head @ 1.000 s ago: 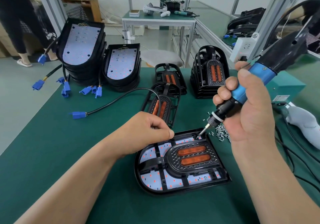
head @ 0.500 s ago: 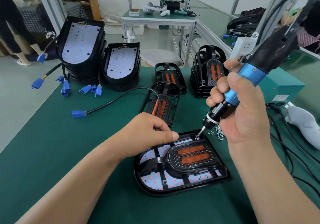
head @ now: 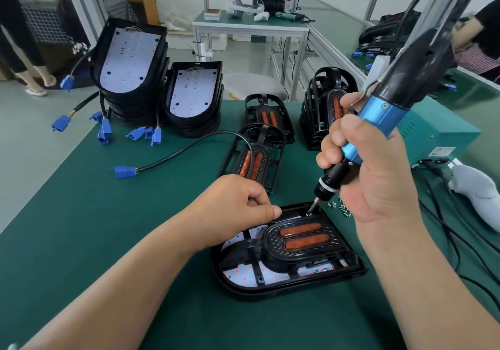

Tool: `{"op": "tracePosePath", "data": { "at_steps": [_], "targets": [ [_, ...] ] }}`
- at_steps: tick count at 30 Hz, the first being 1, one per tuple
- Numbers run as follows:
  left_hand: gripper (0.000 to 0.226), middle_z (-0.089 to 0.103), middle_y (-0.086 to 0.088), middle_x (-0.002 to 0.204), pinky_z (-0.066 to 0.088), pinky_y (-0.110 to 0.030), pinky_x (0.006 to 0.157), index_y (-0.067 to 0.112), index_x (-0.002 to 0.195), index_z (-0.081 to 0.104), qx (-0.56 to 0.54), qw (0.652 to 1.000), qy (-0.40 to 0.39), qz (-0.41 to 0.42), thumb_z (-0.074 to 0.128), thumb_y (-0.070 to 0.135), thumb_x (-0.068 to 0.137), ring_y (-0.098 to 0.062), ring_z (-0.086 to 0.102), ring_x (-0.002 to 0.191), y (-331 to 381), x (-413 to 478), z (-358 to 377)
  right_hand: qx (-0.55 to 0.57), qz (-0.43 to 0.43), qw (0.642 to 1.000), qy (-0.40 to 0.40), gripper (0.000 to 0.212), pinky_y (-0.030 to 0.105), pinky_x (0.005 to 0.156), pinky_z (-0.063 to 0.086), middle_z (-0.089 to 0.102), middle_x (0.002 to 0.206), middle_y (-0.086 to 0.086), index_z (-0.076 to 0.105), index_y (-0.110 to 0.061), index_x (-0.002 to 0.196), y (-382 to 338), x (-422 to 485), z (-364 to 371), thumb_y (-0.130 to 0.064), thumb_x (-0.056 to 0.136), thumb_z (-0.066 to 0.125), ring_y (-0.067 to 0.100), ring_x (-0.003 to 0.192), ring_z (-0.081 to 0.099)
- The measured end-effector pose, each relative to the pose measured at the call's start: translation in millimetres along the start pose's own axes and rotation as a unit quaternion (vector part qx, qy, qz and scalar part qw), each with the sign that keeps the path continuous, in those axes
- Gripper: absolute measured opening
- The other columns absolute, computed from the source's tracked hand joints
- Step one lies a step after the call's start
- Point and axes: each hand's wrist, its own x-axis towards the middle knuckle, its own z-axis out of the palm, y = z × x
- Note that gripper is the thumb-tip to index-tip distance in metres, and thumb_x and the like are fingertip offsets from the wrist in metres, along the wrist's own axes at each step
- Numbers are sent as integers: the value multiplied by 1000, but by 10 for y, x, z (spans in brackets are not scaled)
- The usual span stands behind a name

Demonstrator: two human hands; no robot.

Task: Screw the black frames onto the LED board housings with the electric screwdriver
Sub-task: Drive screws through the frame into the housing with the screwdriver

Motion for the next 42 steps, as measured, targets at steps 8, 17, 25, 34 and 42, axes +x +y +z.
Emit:
{"op": "tracePosePath", "data": {
  "at_steps": [8,17,25,34,42],
  "targets": [
    [28,45,16,51,35,-21,51,23,71,72,11,1000,11,13,81,41,90,-6,38,51,-9,4,14,-17,4,999,-27,20,31,58,43,47,72,0,65,-26,98,-2,-8,62,-7,92,62,18,56,45],
    [28,45,17,49,33,-17,48,24,70,71,19,1000,12,14,81,41,90,-4,38,47,15,-1,19,-4,-13,999,-35,28,32,61,44,46,74,0,64,-21,115,-6,-19,0,-17,87,67,18,59,45],
    [24,51,20,57,38,-9,55,23,87,78,-47,999,23,4,65,36,103,3,45,52,51,-7,-16,115,-48,991,49,25,27,74,45,50,87,-5,48,-18,132,-8,8,-57,-32,111,49,11,72,48],
    [33,51,1,71,33,-15,46,8,119,68,-247,966,32,-65,37,6,109,-7,36,50,130,16,-85,185,-12,974,134,25,29,78,49,54,88,-3,59,-20,122,97,-50,79,-37,104,64,13,74,53],
    [13,53,2,70,23,-19,43,8,115,52,-306,948,19,-86,41,9,106,-10,31,51,89,47,-98,199,-9,968,153,26,30,76,51,55,87,-2,61,-19,121,88,-45,96,-35,102,67,13,73,54]
  ]
}}
